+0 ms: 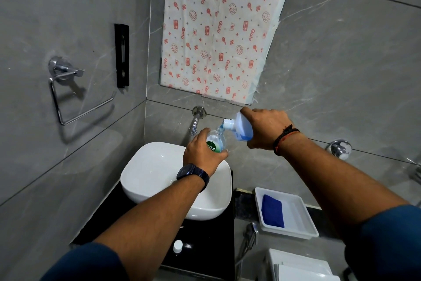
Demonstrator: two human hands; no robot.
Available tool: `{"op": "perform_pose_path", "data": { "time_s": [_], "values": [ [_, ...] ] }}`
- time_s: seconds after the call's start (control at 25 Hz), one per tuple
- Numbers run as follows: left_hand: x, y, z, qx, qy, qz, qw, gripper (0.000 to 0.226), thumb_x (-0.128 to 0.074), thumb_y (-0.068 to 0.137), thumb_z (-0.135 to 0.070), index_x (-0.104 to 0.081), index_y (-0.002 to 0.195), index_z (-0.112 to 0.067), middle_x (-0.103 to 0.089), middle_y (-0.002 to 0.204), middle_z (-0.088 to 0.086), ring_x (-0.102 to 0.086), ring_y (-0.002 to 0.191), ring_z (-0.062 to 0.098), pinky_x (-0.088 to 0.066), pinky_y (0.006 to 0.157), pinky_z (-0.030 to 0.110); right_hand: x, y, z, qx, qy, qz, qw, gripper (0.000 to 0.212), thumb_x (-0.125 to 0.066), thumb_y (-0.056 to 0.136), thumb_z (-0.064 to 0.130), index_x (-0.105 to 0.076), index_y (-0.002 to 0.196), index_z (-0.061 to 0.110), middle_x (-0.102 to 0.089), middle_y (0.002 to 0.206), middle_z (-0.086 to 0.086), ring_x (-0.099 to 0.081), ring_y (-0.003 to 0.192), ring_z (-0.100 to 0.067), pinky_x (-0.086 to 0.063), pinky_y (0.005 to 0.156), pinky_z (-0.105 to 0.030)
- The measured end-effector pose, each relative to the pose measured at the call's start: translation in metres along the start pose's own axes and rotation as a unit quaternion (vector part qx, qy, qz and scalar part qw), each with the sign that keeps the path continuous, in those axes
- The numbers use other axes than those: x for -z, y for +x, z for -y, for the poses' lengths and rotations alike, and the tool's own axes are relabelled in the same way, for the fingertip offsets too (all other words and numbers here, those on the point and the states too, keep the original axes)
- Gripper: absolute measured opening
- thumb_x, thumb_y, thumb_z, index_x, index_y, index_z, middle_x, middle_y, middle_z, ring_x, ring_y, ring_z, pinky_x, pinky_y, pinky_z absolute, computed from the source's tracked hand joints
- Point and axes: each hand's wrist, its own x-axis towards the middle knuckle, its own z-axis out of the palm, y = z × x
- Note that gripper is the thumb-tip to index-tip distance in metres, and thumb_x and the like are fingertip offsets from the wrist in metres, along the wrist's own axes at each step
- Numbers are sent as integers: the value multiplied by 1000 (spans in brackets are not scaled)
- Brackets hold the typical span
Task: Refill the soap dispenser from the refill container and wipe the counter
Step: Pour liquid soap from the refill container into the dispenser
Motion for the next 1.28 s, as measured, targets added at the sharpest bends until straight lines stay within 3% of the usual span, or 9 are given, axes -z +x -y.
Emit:
{"op": "perform_pose_path", "data": {
  "time_s": [1.28],
  "values": [
    [1, -1, -7, -7, -5, -5, 1000, 73, -80, 56, -46, -48, 119, -29, -65, 111, 1, -60, 95, 24, -54, 76, 34, 5, -1, -3, -3, -8, 1, 1000, 74, -80, 58, 42, -37, 116, 26, -64, 95, -3, -49, 69, -20, -48, 57, -34]
  ]
}}
